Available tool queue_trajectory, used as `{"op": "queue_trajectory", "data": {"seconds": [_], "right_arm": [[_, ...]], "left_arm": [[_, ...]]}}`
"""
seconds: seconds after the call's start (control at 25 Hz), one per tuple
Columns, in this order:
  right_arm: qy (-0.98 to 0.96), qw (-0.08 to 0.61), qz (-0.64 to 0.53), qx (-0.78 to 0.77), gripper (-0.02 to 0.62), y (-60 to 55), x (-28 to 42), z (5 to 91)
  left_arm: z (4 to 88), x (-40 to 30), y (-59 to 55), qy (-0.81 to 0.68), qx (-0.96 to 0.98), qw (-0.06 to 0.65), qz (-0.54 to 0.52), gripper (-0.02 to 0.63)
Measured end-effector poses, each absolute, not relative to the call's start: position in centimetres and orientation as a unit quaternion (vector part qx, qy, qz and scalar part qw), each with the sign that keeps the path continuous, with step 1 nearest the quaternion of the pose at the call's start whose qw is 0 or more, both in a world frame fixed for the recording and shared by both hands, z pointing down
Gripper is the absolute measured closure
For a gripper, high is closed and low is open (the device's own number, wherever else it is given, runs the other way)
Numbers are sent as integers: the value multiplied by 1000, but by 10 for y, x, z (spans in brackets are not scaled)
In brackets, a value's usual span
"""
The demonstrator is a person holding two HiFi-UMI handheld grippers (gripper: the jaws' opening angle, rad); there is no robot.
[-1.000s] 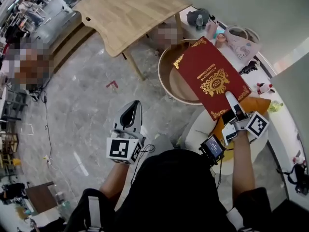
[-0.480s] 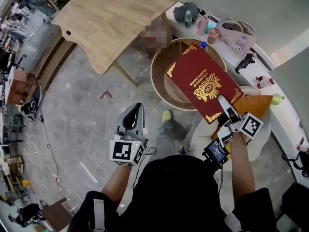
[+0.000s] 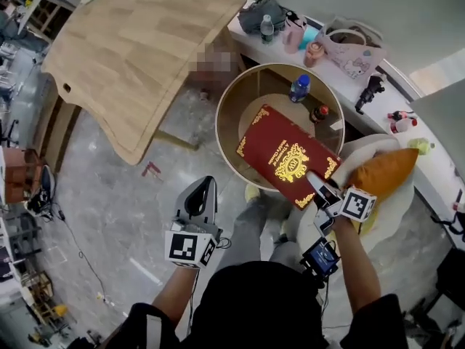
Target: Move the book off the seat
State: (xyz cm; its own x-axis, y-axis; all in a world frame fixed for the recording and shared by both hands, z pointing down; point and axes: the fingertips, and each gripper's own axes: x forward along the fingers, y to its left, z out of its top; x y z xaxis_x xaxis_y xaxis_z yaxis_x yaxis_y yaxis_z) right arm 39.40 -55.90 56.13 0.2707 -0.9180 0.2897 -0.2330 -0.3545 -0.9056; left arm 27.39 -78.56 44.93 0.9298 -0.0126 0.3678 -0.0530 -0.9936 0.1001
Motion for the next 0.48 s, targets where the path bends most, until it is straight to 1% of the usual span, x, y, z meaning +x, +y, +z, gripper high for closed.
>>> {"op": "queue_trajectory", "data": {"seconds": [0.24,0.48], "right_arm": [[373,373,-479,-702,357,-578,412,653],[370,355,-502,-696,357,-587,428,727]], "left_arm": [[507,316,-807,26,972,60,225,595],[555,338,-809,54,965,67,248,595]]}}
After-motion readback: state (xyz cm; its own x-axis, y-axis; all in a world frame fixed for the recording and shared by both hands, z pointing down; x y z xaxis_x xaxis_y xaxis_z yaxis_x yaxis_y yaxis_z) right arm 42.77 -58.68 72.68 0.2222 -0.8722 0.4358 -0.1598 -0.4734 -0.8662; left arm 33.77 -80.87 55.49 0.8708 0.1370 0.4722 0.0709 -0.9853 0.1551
